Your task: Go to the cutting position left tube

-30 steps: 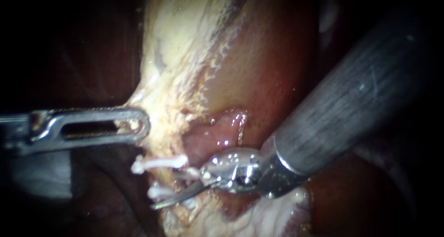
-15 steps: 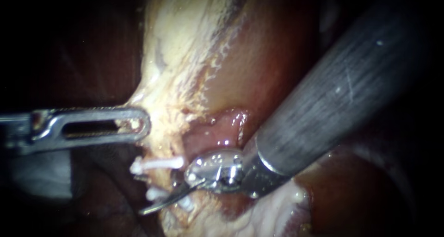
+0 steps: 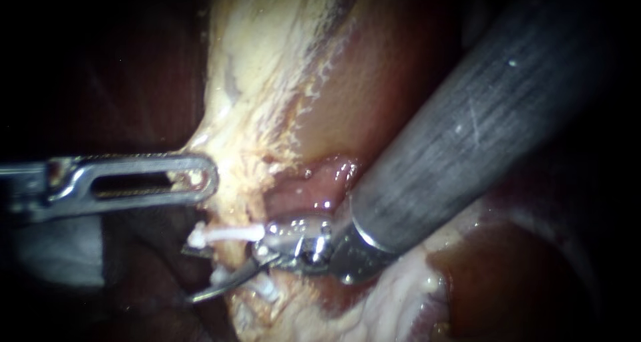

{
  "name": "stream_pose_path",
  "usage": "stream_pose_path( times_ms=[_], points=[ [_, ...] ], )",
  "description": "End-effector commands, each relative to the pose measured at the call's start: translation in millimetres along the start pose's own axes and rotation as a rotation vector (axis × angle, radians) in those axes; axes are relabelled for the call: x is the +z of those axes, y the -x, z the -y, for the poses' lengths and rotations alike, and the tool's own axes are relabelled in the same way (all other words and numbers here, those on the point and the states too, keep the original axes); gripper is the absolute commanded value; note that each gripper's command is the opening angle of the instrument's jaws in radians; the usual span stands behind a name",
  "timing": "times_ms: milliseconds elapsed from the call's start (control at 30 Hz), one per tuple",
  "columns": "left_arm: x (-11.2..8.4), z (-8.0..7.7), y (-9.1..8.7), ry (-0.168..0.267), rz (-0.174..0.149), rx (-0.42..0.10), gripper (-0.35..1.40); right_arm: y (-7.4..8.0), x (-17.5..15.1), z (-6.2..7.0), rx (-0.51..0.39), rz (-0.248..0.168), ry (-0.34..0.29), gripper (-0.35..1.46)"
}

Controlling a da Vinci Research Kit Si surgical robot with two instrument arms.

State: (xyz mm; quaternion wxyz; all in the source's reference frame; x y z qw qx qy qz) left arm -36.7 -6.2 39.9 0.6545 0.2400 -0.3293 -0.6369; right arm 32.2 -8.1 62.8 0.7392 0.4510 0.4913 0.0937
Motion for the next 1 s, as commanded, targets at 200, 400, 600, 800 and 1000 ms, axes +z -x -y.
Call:
stream_pose_path(
  times_ms=[200,400,600,800,1000],
  points=[
    [0.0,0.0,0.0,0.0,0.0,0.0,-0.35,0.1,0.0,-0.3,0.019,-0.001,0.008,1.26],
    [0.0,0.0,0.0,0.0,0.0,0.0,-0.35,0.1,0.1,-0.4,0.024,-0.001,0.008,1.26],
    [0.1,0.1,0.0,0.0,0.001,0.0,-0.35,0.3,0.4,-0.5,0.023,-0.001,0.009,1.26],
    [0.0,0.1,0.0,0.001,0.001,0.0,-0.35,0.3,0.4,-0.5,0.023,-0.001,0.009,1.26],
    [0.0,0.2,-0.1,0.001,0.001,-0.001,-0.35,0.2,0.5,-0.4,0.023,-0.001,0.009,1.26]
  ],
)
